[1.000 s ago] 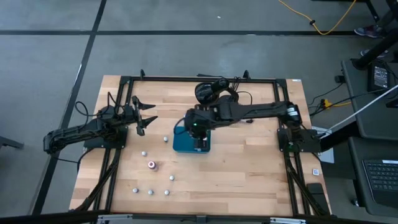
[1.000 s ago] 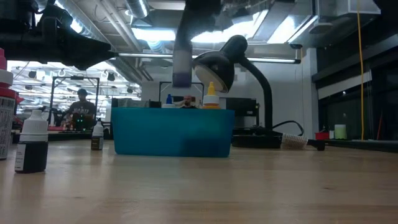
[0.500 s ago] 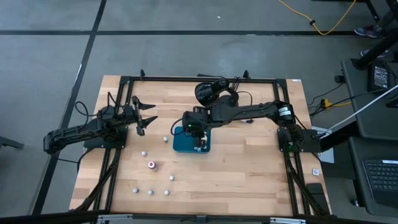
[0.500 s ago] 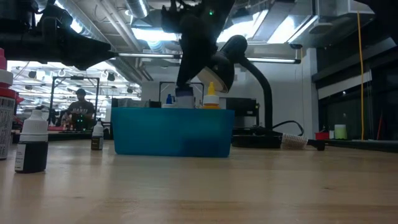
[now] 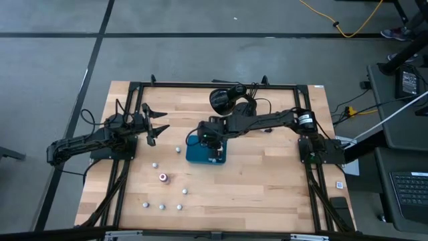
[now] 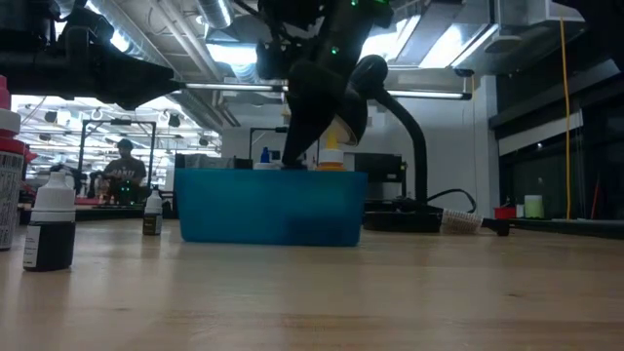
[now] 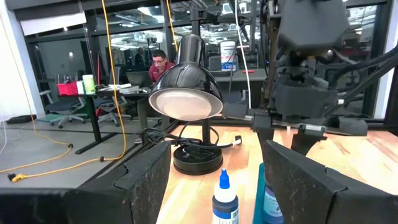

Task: Pick & Place food coloring
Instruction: Put the large violet food coloring bottle into the blue bin, then put the small dark blue food coloring bottle into the blue bin

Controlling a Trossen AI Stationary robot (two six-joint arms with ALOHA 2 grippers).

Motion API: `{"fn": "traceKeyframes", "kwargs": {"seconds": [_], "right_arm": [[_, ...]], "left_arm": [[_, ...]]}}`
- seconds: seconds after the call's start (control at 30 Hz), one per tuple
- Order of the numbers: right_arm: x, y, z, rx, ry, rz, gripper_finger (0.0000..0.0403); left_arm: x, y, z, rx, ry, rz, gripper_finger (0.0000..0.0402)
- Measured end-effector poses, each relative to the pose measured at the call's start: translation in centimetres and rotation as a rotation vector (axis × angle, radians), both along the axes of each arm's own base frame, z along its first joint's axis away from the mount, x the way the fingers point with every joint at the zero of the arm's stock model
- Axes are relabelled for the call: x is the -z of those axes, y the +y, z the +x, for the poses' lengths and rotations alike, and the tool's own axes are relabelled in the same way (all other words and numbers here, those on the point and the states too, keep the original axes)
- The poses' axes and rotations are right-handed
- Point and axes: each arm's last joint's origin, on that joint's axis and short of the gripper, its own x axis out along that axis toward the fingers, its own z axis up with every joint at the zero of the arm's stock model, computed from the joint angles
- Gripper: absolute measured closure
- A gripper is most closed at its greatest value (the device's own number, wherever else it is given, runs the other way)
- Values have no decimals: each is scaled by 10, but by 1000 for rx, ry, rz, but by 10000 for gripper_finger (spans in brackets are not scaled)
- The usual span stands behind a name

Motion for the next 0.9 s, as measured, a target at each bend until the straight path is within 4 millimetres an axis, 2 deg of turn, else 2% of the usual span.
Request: {"fn": "traceKeyframes", "kwargs": {"seconds": [0.1,0.3,0.47,0.9], "right_arm": [[1,0,0,1,1,0,269],[1,0,0,-1,-5,-1,207],[-1,0,-1,1,-5,0,172],[-43,4,7,111,-123,63,160]], "left_arm": [[0,0,0,0,0,0,151],[0,0,0,0,0,0,151],[0,0,0,0,0,0,151],[0,0,0,0,0,0,151]]}}
